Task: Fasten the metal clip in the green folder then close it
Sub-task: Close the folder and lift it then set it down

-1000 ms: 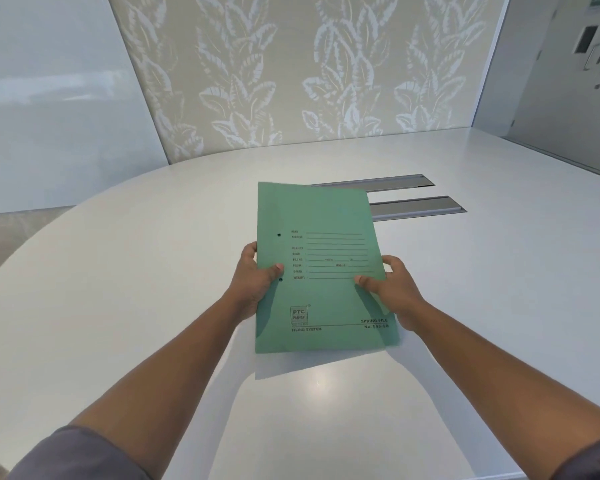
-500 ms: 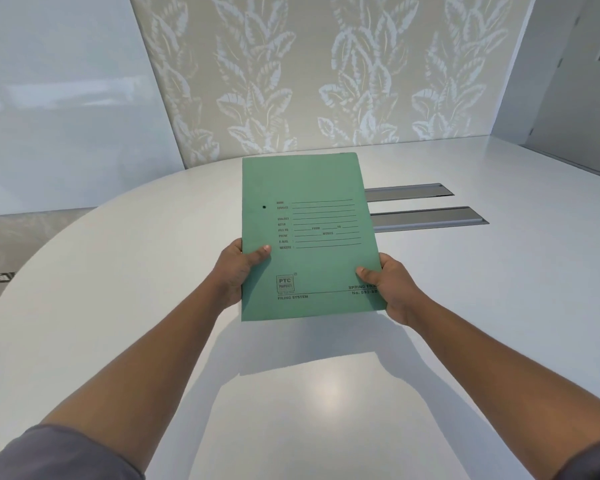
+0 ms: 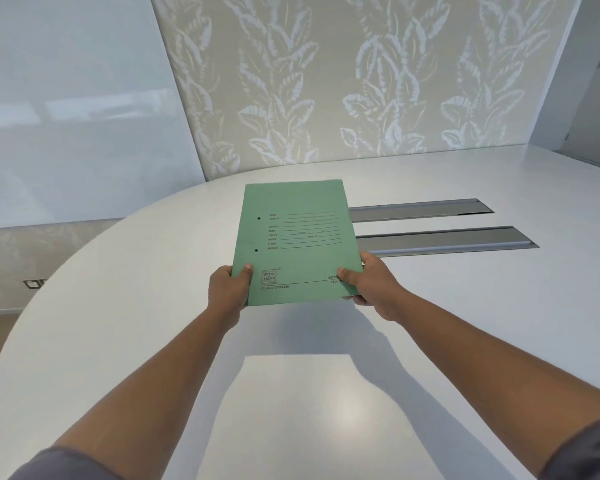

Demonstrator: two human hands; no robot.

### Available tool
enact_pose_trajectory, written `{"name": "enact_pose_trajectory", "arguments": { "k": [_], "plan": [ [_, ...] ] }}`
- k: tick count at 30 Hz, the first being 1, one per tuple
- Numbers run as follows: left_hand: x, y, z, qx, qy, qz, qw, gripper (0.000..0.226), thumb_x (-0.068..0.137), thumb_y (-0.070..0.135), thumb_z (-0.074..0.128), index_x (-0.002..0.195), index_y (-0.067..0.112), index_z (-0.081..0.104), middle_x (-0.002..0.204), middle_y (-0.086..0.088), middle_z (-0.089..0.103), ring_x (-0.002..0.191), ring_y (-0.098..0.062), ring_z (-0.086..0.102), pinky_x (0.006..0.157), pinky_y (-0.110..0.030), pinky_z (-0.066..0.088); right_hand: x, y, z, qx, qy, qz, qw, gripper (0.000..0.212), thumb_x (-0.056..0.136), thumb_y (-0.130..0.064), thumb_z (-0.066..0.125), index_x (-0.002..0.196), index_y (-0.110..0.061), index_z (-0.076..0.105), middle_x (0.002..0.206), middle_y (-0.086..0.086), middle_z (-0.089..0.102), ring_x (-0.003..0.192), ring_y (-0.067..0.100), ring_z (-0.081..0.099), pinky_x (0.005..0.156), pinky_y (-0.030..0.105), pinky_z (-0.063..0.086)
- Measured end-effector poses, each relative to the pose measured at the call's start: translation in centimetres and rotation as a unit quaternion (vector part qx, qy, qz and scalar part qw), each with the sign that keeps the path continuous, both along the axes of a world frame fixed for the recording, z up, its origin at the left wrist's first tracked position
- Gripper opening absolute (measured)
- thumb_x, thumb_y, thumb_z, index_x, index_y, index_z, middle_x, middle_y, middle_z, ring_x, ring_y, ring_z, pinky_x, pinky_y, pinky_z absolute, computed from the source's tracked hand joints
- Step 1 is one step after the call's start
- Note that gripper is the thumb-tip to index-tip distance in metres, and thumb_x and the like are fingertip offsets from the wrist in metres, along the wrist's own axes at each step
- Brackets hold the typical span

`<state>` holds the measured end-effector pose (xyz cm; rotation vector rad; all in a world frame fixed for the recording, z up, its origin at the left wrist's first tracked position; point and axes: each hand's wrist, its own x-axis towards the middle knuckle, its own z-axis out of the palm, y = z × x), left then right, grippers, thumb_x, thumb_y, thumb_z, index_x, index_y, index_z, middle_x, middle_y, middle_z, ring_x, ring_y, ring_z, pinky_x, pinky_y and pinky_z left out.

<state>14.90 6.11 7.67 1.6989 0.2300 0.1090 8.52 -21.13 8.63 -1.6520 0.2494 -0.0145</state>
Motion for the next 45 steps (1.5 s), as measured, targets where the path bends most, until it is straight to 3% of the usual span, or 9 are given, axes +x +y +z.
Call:
{"name": "enact_pose_trajectory", "arguments": {
  "k": [2, 5, 9, 12, 15, 19, 30, 37, 45],
  "plan": [
    [1.4, 0.6, -0.6, 0.054, -0.016, 0.028, 0.998, 0.025, 0.098, 0.032, 0.062, 0.093, 0.009, 0.059, 0.090, -0.006, 0.070, 0.078, -0.026, 0.070, 0.046, -0.027, 0.053, 1.4, 0.4, -0.6, -0.015, 0.002, 0.010, 1.000, 0.030, 0.091, -0.027, 0.074, 0.116, -0.032, 0.058, 0.097, -0.003, 0.076, 0.053, 0.011, 0.068, 0.048, 0.024, 0.048],
    [3.7, 1.2, -2.2, 0.111, -0.011, 0.058, 0.992, 0.030, 0.098, 0.036, 0.060, 0.091, 0.007, 0.058, 0.090, -0.007, 0.069, 0.078, -0.026, 0.069, 0.061, -0.041, 0.059, 3.8, 1.0, -2.1, -0.029, -0.009, 0.008, 1.000, 0.031, 0.089, -0.028, 0.076, 0.115, -0.032, 0.060, 0.092, 0.003, 0.075, 0.046, 0.011, 0.055, 0.044, 0.024, 0.044],
    [6.6, 1.8, -4.3, 0.172, -0.004, 0.086, 0.981, 0.034, 0.098, 0.041, 0.057, 0.086, 0.009, 0.057, 0.085, -0.005, 0.067, 0.070, -0.022, 0.065, 0.054, -0.030, 0.047, 7.3, 1.6, -4.1, -0.077, -0.034, 0.028, 0.996, 0.038, 0.094, -0.017, 0.069, 0.131, -0.025, 0.060, 0.096, 0.002, 0.076, 0.062, 0.006, 0.065, 0.054, 0.022, 0.048],
    [8.9, 2.2, -5.5, 0.221, -0.003, 0.089, 0.971, 0.034, 0.099, 0.043, 0.055, 0.089, 0.010, 0.058, 0.081, -0.001, 0.065, 0.070, -0.022, 0.064, 0.053, -0.030, 0.045, 9.6, 1.8, -5.5, -0.137, -0.031, 0.041, 0.989, 0.043, 0.094, -0.019, 0.068, 0.135, -0.027, 0.057, 0.095, -0.003, 0.074, 0.078, 0.012, 0.067, 0.062, 0.024, 0.046],
    [11.1, 2.4, -6.5, 0.258, -0.002, 0.088, 0.962, 0.034, 0.099, 0.042, 0.054, 0.092, 0.010, 0.059, 0.079, 0.001, 0.061, 0.072, -0.024, 0.063, 0.053, -0.030, 0.042, 11.3, 2.1, -6.9, -0.213, -0.042, 0.037, 0.975, 0.039, 0.092, -0.025, 0.067, 0.130, -0.029, 0.060, 0.078, -0.017, 0.061, 0.067, 0.006, 0.057, 0.059, 0.026, 0.042],
    [13.5, 2.9, -7.6, 0.297, 0.004, 0.093, 0.950, 0.032, 0.099, 0.042, 0.054, 0.093, 0.011, 0.058, 0.083, -0.002, 0.064, 0.073, -0.025, 0.061, 0.053, -0.029, 0.039, 13.2, 2.6, -8.4, -0.326, -0.057, 0.010, 0.943, 0.035, 0.087, -0.040, 0.065, 0.121, -0.040, 0.059, 0.060, -0.020, 0.048, 0.061, -0.001, 0.049, 0.052, 0.026, 0.033],
    [17.3, 4.8, -8.0, 0.442, 0.059, 0.088, 0.890, 0.039, 0.098, 0.052, 0.047, 0.088, 0.017, 0.060, 0.082, -0.001, 0.065, 0.078, -0.030, 0.063, 0.066, -0.034, 0.045, 16.5, 4.4, -9.8, -0.415, -0.076, 0.012, 0.906, 0.024, 0.089, -0.049, 0.056, 0.094, -0.026, 0.058, 0.076, -0.011, 0.062, 0.076, 0.021, 0.061, 0.061, 0.034, 0.041],
    [17.4, 4.3, -8.1, 0.439, 0.028, 0.083, 0.894, 0.037, 0.097, 0.045, 0.049, 0.078, 0.016, 0.063, 0.077, -0.004, 0.065, 0.073, -0.029, 0.062, 0.061, -0.033, 0.048, 16.7, 4.7, -10.0, -0.491, -0.089, -0.008, 0.867, 0.026, 0.091, -0.044, 0.047, 0.084, -0.020, 0.054, 0.082, -0.002, 0.064, 0.082, 0.027, 0.059, 0.073, 0.040, 0.044],
    [17.5, 4.7, -8.5, 0.394, -0.014, 0.069, 0.917, 0.033, 0.090, 0.038, 0.055, 0.067, 0.015, 0.056, 0.074, -0.009, 0.061, 0.067, -0.030, 0.060, 0.055, -0.032, 0.045, 16.9, 5.1, -10.4, -0.535, -0.068, 0.003, 0.842, 0.040, 0.090, -0.056, 0.038, 0.096, -0.023, 0.059, 0.097, -0.001, 0.062, 0.097, 0.027, 0.056, 0.080, 0.043, 0.038]
  ]
}}
